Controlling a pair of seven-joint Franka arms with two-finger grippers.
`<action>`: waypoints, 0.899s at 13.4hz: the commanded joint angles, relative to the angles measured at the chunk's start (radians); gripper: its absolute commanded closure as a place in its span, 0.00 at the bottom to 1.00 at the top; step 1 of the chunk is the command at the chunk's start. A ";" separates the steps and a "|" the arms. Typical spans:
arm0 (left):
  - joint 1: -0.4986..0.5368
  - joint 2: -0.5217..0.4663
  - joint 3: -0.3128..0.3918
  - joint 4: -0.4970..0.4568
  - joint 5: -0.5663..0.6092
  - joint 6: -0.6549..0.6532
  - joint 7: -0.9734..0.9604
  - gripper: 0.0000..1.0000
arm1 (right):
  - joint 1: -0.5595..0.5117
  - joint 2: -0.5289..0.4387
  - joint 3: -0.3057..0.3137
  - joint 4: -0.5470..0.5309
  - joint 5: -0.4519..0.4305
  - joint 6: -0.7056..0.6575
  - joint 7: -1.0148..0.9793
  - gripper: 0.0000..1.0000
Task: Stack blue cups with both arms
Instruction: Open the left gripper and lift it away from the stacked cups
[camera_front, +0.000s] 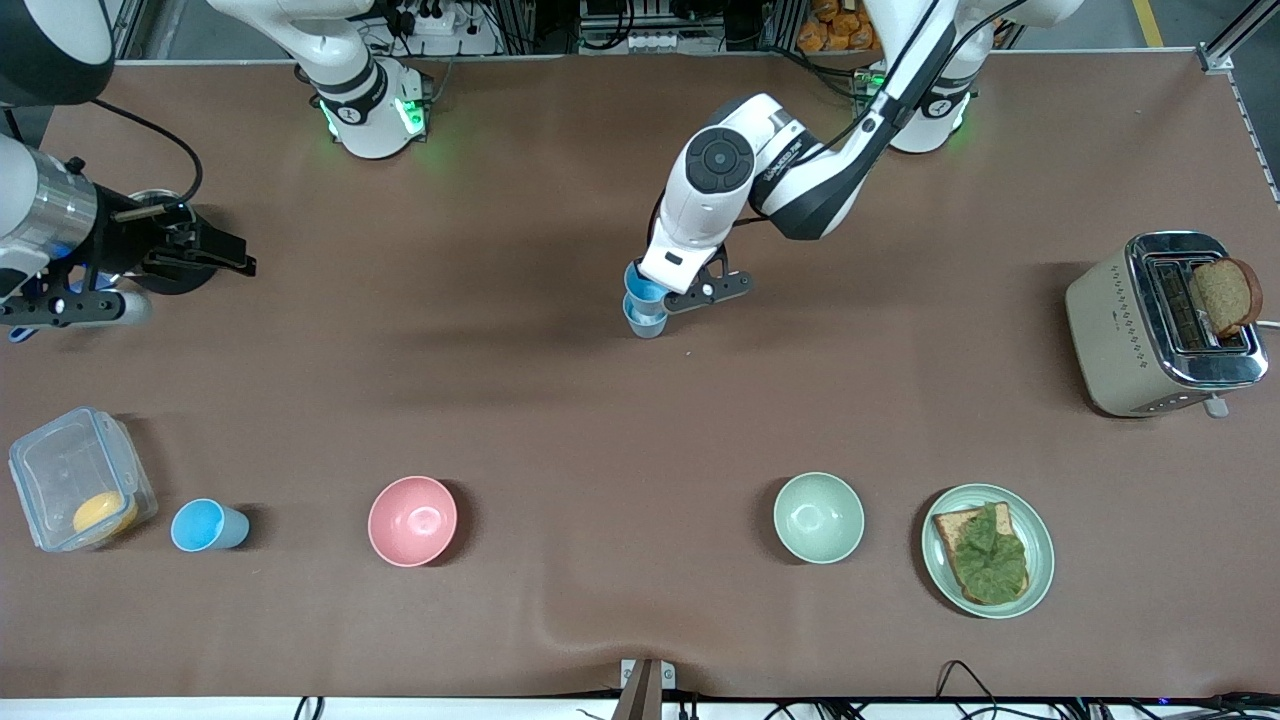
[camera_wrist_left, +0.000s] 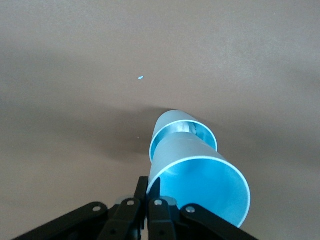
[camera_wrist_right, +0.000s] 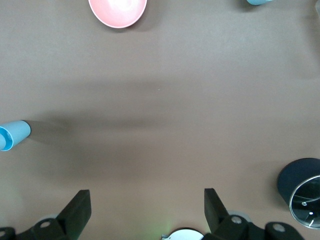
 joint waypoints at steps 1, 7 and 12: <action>-0.013 0.002 0.007 0.004 0.016 0.019 -0.031 1.00 | -0.004 0.036 0.002 0.009 -0.022 0.016 -0.009 0.00; -0.013 0.039 0.010 0.029 0.019 0.032 -0.044 0.00 | 0.023 0.067 0.002 0.016 -0.054 0.038 -0.012 0.00; 0.045 -0.031 0.019 0.081 0.060 0.019 -0.045 0.00 | 0.034 0.067 0.002 0.018 -0.139 0.041 -0.057 0.00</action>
